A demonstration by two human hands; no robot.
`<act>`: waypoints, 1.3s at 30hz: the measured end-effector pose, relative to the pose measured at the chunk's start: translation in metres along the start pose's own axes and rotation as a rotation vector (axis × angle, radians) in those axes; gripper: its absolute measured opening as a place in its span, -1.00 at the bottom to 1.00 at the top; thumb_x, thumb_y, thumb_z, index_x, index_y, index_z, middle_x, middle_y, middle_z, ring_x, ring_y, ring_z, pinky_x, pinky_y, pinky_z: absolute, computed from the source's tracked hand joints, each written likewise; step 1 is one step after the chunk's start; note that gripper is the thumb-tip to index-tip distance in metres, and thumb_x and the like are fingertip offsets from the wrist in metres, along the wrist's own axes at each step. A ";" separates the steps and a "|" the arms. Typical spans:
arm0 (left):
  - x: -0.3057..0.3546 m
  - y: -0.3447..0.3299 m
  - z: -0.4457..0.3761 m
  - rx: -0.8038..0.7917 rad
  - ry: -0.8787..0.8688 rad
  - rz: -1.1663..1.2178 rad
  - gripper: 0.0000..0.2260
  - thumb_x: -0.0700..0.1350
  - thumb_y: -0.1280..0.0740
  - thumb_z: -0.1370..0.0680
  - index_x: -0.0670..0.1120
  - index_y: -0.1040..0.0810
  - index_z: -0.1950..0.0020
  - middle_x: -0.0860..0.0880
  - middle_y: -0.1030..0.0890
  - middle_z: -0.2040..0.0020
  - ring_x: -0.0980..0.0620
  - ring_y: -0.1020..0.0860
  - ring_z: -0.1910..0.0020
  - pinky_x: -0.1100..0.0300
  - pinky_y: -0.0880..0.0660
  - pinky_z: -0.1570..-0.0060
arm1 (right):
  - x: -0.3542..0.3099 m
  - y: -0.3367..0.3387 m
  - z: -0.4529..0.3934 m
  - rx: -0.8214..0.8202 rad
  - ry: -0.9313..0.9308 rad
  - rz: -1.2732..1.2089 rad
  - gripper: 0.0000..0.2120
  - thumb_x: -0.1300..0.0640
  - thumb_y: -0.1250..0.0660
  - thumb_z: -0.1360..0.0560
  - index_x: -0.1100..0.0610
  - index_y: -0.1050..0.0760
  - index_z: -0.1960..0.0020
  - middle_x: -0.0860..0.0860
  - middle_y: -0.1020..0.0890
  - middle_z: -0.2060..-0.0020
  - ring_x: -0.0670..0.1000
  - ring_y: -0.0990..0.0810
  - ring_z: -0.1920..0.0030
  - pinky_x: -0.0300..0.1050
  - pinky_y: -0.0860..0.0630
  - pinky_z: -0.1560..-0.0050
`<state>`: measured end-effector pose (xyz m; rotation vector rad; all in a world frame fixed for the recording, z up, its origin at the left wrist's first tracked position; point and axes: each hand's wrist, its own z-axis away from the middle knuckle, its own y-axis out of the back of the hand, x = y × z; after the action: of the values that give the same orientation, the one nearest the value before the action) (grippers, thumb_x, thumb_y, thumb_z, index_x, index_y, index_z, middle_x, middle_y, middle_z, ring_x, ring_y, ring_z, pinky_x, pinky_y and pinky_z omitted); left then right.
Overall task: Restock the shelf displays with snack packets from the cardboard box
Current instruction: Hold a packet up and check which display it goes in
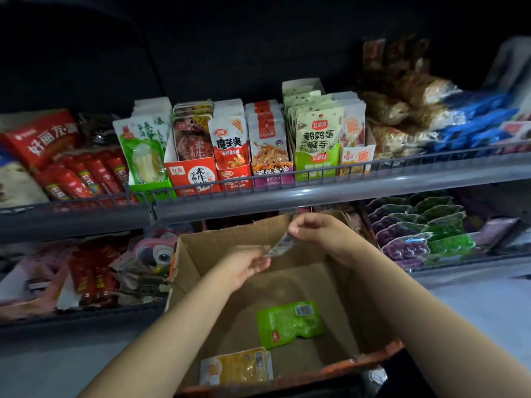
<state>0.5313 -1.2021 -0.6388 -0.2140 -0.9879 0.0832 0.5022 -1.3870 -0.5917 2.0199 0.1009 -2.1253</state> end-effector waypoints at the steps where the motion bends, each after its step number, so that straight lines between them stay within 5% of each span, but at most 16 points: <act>1: 0.008 -0.001 0.004 0.041 -0.063 -0.012 -0.86 -0.41 -0.29 -0.50 -0.33 -0.49 -0.05 -0.23 -0.58 0.17 0.02 -0.62 0.37 0.28 -0.58 0.35 | -0.002 0.002 0.003 0.005 0.009 0.010 -0.90 0.25 -0.35 -0.49 0.10 -0.57 0.17 -0.02 -0.62 0.23 -0.11 -0.57 0.16 -0.30 -0.47 0.02; 4: 0.032 -0.003 0.011 0.160 -0.217 -0.120 -0.58 -0.40 -0.41 -0.41 -0.21 -0.48 -0.24 -0.19 -0.57 -0.08 -0.08 -0.60 0.01 0.16 -0.57 0.07 | -0.004 0.011 0.007 0.044 -0.024 -0.091 -0.90 0.24 -0.35 -0.49 0.11 -0.60 0.04 0.04 -0.65 0.06 -0.01 -0.61 -0.01 -0.13 -0.52 -0.14; 7: 0.060 -0.007 0.018 0.277 -0.337 -0.197 -0.52 -0.30 -0.50 -0.37 -0.01 -0.52 -0.24 -0.07 -0.52 -0.20 -0.09 -0.55 -0.12 0.00 -0.54 -0.13 | -0.014 0.015 0.011 0.042 -0.065 -0.393 -0.78 0.41 -0.29 -0.47 0.21 -0.56 -0.06 0.13 -0.62 0.00 0.04 -0.63 0.01 -0.16 -0.59 -0.04; 14: 0.118 -0.054 0.043 0.146 -0.677 -0.494 -0.56 -0.28 -0.48 -0.41 -0.04 -0.50 -0.24 0.01 -0.62 -0.07 0.05 -0.60 -0.01 0.09 -0.58 -0.01 | -0.029 0.025 0.016 0.280 0.137 -0.299 -0.55 0.41 -0.37 -0.43 0.03 -0.49 -0.22 0.14 -0.65 0.03 0.05 -0.66 0.09 -0.14 -0.59 0.06; 17: 0.136 -0.080 0.047 0.101 -0.789 -0.693 -0.60 -0.27 -0.48 -0.40 0.00 -0.51 -0.18 0.07 -0.59 -0.04 0.12 -0.58 0.00 0.23 -0.57 0.10 | -0.027 0.031 0.016 0.408 0.232 -0.116 -0.55 0.34 -0.40 -0.43 -0.09 -0.48 -0.18 0.07 -0.66 0.02 0.02 -0.67 0.05 -0.06 -0.59 -0.03; 23: 0.168 -0.125 0.043 -0.008 -0.964 -0.972 -0.53 -0.20 -0.51 -0.38 0.04 -0.51 -0.24 0.14 -0.55 -0.07 0.23 -0.52 0.04 0.46 -0.46 0.20 | -0.022 0.040 0.006 0.631 0.354 -0.167 -0.59 0.31 -0.39 -0.45 -0.10 -0.49 -0.15 -0.06 -0.63 -0.10 -0.14 -0.62 -0.05 -0.13 -0.56 -0.09; 26: 0.183 -0.148 0.039 -0.031 -1.007 -1.047 -0.54 -0.20 -0.52 -0.37 0.01 -0.52 -0.23 0.10 -0.55 -0.09 0.14 -0.54 -0.03 0.28 -0.52 0.04 | -0.023 0.050 0.002 0.711 0.354 -0.157 -0.59 0.25 -0.40 -0.47 -0.18 -0.47 -0.17 -0.12 -0.65 -0.02 -0.11 -0.64 0.06 -0.09 -0.58 -0.09; 29: 0.196 -0.174 0.033 0.002 -1.044 -1.091 -0.63 -0.17 -0.51 -0.38 -0.02 -0.57 -0.16 0.11 -0.57 0.01 0.10 -0.55 0.00 0.22 -0.52 0.06 | -0.024 0.062 -0.003 0.713 0.343 -0.213 -0.58 0.24 -0.36 -0.50 -0.11 -0.45 -0.28 0.08 -0.66 -0.03 0.03 -0.63 -0.04 0.03 -0.53 -0.17; 35: 0.217 -0.213 0.007 0.042 -1.109 -1.071 -0.67 -0.19 -0.46 -0.43 0.00 -0.58 -0.18 0.07 -0.60 -0.07 0.07 -0.57 -0.05 0.15 -0.53 -0.04 | -0.025 0.087 -0.017 0.590 0.391 -0.166 -0.44 0.23 -0.29 -0.55 -0.12 -0.20 -0.44 -0.18 -0.46 -0.28 -0.35 -0.47 -0.17 -0.40 -0.42 -0.17; 39: 0.226 -0.229 -0.008 0.057 -1.153 -1.060 -0.64 -0.22 -0.45 -0.44 -0.01 -0.58 -0.21 0.04 -0.61 -0.13 0.07 -0.56 -0.11 0.12 -0.51 -0.14 | -0.019 0.104 -0.034 0.561 0.357 0.187 -0.38 0.01 -0.27 -0.55 -0.24 0.01 -0.45 -0.27 -0.24 -0.32 -0.07 -0.13 -0.44 0.08 -0.23 -0.42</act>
<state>0.6564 -1.3889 -0.4084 0.4980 -2.1222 -0.8210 0.5572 -1.4805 -0.5656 2.5702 -0.6748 -1.7880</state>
